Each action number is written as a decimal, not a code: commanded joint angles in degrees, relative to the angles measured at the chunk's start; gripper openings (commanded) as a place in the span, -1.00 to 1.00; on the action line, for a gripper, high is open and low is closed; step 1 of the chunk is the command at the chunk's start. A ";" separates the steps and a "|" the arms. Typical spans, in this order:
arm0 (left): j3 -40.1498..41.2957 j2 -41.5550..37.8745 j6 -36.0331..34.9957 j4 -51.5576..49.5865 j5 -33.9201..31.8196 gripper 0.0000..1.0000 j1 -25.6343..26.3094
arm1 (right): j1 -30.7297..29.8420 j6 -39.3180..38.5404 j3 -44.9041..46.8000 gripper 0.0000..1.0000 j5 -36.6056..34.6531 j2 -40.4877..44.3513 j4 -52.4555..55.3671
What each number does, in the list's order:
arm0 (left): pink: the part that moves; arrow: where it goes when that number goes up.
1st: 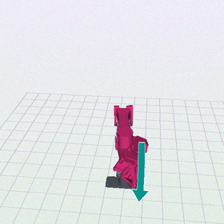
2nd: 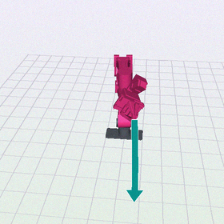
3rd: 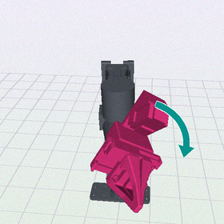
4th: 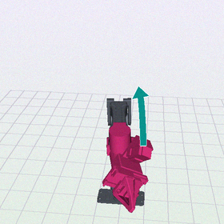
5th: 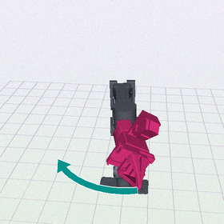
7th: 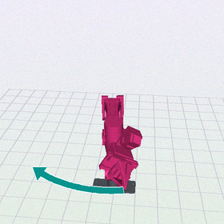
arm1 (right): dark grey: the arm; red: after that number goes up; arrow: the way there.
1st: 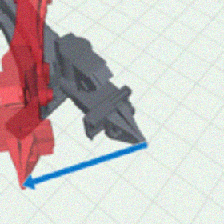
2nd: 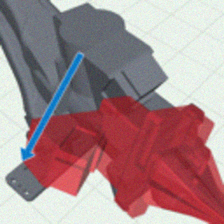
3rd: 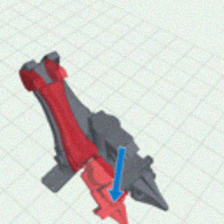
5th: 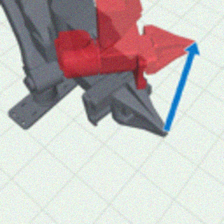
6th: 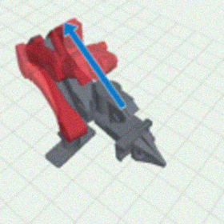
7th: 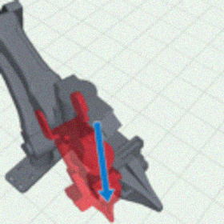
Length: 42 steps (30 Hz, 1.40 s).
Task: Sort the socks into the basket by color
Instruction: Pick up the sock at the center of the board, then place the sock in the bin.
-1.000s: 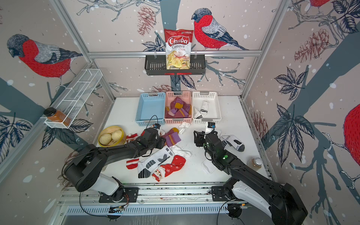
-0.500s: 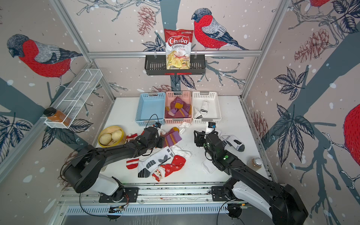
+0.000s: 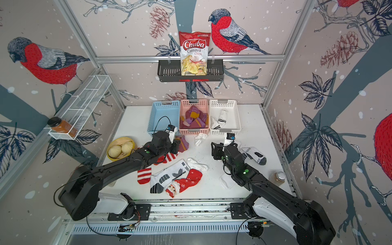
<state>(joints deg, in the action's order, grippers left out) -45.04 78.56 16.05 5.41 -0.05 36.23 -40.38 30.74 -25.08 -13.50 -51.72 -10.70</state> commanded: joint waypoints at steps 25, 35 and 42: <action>-16.49 2.87 -6.86 0.60 -1.49 -1.00 0.08 | -0.05 0.13 1.77 0.16 -0.30 2.86 -1.30; -26.68 14.33 -9.24 6.82 3.98 -1.00 -3.26 | -0.05 0.50 2.34 0.15 -1.25 5.63 0.90; -35.11 25.56 -11.00 9.70 7.43 -1.00 -6.14 | -0.05 0.82 3.02 0.16 -2.23 8.25 2.68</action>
<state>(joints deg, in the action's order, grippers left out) -77.49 101.23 6.63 11.29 4.54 30.85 -40.40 31.40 -22.24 -14.52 -44.10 -8.49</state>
